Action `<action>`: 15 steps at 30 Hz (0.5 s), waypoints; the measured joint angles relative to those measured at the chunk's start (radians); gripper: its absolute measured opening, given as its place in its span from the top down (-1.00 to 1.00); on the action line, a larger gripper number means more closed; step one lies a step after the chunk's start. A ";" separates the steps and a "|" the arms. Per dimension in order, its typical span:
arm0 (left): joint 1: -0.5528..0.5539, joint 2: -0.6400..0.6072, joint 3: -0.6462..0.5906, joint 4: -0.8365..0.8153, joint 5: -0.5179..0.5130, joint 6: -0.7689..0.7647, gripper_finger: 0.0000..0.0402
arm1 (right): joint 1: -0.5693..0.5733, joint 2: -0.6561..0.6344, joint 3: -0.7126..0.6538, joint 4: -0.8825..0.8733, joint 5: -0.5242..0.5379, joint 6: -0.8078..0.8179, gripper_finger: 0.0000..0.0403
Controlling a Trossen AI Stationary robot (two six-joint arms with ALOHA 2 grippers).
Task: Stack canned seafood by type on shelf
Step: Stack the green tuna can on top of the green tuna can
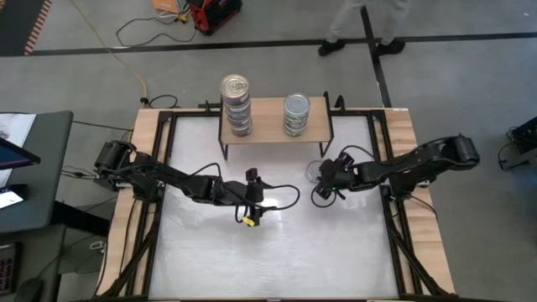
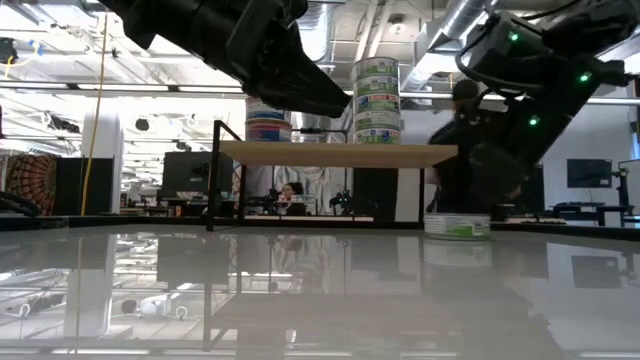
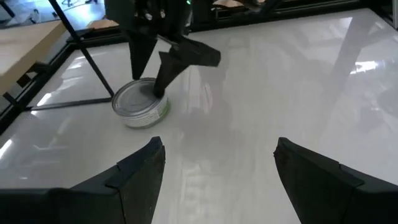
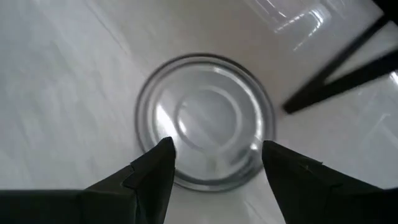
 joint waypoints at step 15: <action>-0.003 -0.051 0.000 -0.135 -0.025 -0.198 -0.45 | 0.152 0.167 0.138 0.241 -0.210 -0.016 -0.34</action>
